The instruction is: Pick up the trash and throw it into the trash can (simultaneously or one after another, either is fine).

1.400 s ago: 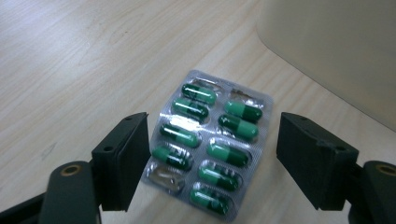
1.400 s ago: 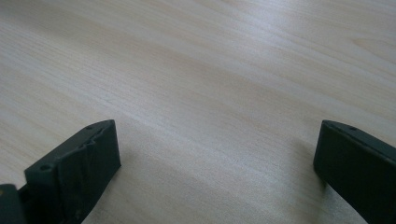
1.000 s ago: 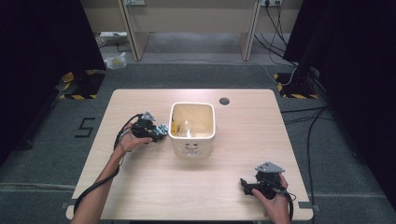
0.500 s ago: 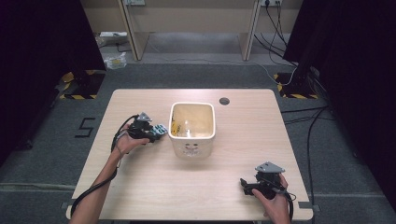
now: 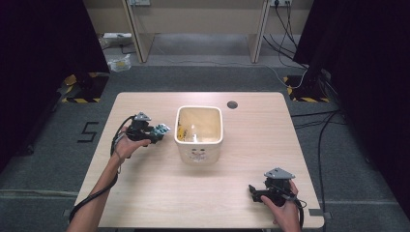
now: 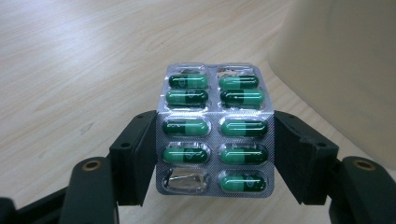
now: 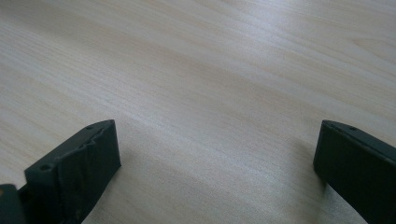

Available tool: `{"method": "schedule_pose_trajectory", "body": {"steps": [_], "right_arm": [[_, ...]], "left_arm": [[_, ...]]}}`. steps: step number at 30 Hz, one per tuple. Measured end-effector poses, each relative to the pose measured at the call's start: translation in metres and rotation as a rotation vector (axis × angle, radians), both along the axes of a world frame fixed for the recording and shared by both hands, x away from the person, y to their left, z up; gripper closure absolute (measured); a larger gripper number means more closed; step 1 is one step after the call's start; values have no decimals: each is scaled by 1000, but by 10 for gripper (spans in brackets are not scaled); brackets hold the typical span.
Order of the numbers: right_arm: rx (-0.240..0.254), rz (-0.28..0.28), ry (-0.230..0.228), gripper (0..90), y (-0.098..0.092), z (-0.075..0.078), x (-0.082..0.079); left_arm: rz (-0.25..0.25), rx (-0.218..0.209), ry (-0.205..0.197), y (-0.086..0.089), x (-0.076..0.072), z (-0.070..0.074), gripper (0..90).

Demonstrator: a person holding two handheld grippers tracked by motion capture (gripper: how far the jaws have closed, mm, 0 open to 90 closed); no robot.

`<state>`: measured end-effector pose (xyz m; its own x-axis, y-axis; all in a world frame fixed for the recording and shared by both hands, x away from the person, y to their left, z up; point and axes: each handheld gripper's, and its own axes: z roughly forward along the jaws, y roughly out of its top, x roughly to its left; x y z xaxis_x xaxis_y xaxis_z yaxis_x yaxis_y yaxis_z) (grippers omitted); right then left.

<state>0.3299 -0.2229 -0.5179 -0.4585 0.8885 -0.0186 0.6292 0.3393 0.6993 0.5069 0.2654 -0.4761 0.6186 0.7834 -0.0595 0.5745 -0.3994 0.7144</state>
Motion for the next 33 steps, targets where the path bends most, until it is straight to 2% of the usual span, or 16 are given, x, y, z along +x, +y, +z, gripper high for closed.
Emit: {"method": "schedule_pose_trajectory", "body": {"steps": [15,25,28,33], "right_arm": [[0,0,0,8,0,0,0],[0,1,0,8,0,0,0],[1,0,-1,8,0,0,0],[1,0,-1,8,0,0,0]], "left_arm": [[13,-24,-16,3,-11,28,341],[1,-15,-56,3,-21,56,341],[-10,-34,-60,3,-24,64,341],[-32,-44,-71,0,-31,76,341]]}}
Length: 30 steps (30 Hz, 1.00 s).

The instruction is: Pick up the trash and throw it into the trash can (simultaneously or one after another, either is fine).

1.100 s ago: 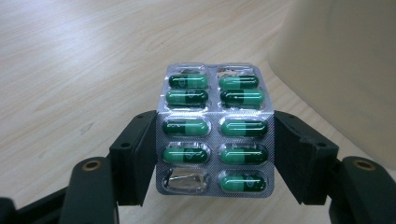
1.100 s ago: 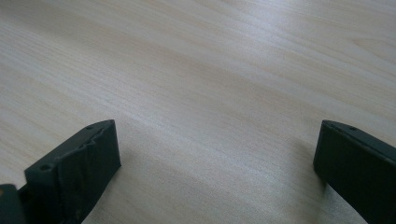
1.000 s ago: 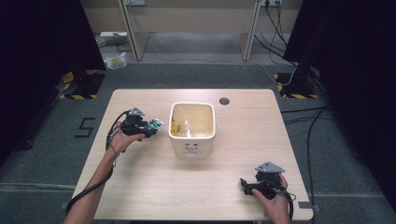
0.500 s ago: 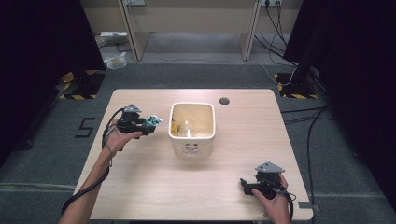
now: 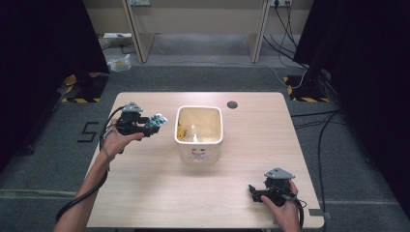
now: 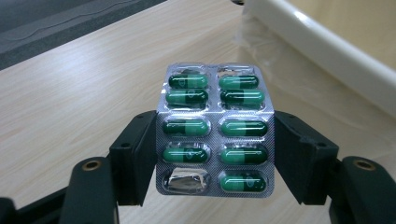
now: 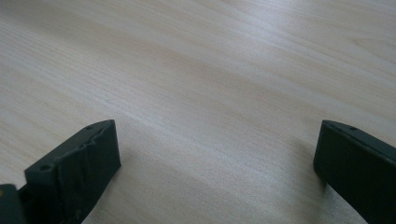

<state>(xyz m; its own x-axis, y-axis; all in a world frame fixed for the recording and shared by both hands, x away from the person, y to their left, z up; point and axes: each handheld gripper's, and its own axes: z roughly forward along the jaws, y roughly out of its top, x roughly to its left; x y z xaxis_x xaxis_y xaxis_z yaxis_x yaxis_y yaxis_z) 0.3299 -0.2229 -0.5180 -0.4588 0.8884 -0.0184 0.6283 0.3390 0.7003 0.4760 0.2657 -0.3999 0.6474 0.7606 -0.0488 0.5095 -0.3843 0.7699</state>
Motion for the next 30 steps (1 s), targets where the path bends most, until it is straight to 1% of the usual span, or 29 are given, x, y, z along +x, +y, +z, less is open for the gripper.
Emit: {"method": "schedule_pose_trajectory", "body": {"steps": [4,9,12,18,26,30], "right_arm": [[0,0,0,8,0,0,0],[0,0,0,7,0,0,0],[0,0,0,7,0,0,0],[0,1,0,7,0,0,0],[0,0,0,8,0,0,0],[0,0,0,8,0,0,0]], "left_arm": [[-18,5,-13,-3,-4,9,341],[-28,-13,-36,-3,-6,25,341],[-40,-8,-52,-5,-9,34,341],[-73,-8,-75,-15,-15,44,341],[-115,5,-80,-30,-16,53,341],[-136,0,-82,-39,-17,56,341]]}}
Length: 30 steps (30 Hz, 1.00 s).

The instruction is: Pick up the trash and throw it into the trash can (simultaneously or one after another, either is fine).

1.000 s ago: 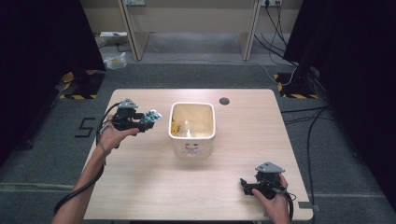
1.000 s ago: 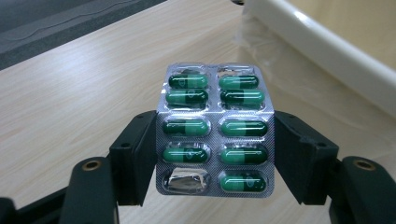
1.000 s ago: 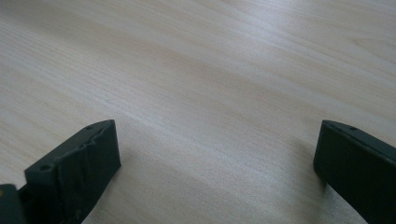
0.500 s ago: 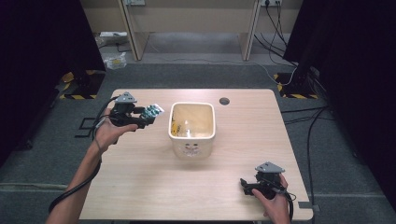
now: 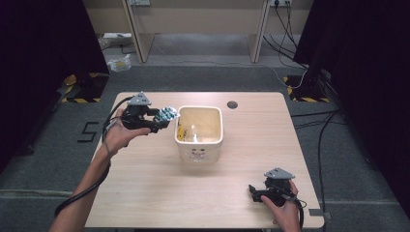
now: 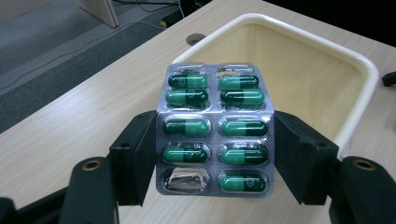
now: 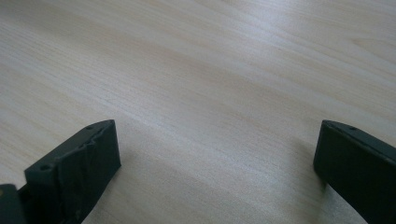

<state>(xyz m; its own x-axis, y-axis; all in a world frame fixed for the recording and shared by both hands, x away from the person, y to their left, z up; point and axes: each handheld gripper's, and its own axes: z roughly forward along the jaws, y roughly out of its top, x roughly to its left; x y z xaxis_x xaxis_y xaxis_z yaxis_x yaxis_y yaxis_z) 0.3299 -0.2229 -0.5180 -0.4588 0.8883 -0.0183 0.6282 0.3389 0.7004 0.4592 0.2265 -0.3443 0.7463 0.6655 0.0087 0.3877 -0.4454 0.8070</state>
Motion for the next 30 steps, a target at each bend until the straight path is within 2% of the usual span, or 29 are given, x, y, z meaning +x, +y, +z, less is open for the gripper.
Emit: {"method": "schedule_pose_trajectory", "body": {"steps": [14,30], "right_arm": [[0,0,0,8,0,0,0],[0,0,0,9,0,0,0]], "left_arm": [[-76,0,0,-33,-3,2,341],[-111,5,14,-61,3,-2,341]]}}
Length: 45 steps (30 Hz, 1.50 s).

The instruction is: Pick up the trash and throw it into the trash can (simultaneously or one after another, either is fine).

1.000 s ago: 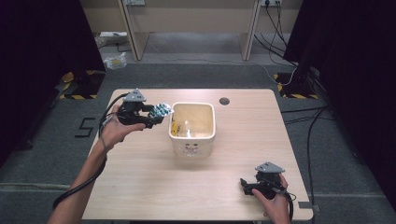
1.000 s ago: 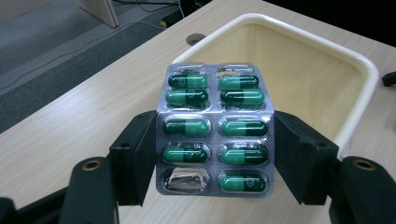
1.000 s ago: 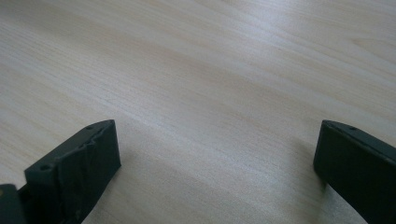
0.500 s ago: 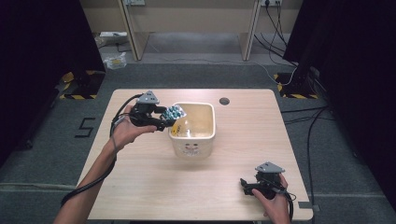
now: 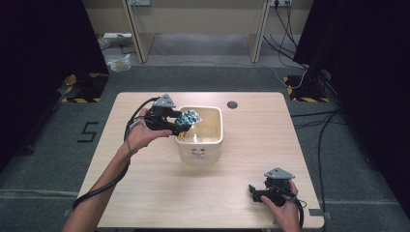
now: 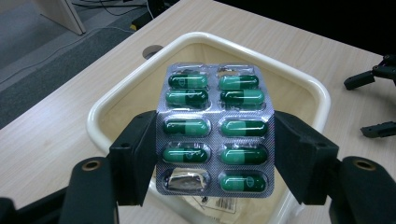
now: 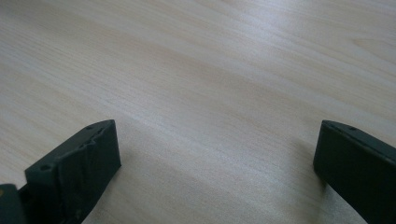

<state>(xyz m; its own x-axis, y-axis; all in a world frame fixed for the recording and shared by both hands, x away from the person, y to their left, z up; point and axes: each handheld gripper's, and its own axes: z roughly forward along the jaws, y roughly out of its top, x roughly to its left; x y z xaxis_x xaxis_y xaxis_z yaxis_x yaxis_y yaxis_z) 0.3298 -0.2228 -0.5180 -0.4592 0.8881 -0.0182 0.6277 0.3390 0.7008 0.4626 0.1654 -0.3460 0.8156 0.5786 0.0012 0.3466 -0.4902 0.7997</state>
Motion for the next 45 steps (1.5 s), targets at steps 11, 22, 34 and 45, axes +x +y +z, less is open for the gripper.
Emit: {"method": "schedule_pose_trajectory", "body": {"steps": [11,22,34,45], "right_arm": [[0,0,0,10,0,0,0],[-1,4,0,9,0,0,0],[-1,5,0,10,0,0,0],[-1,6,0,10,0,0,0]], "left_arm": [[-9,27,24,-14,7,-5,341],[-18,36,47,-26,15,-14,340],[-32,78,90,-28,21,-24,337],[-36,94,94,-26,19,-25,333]]}}
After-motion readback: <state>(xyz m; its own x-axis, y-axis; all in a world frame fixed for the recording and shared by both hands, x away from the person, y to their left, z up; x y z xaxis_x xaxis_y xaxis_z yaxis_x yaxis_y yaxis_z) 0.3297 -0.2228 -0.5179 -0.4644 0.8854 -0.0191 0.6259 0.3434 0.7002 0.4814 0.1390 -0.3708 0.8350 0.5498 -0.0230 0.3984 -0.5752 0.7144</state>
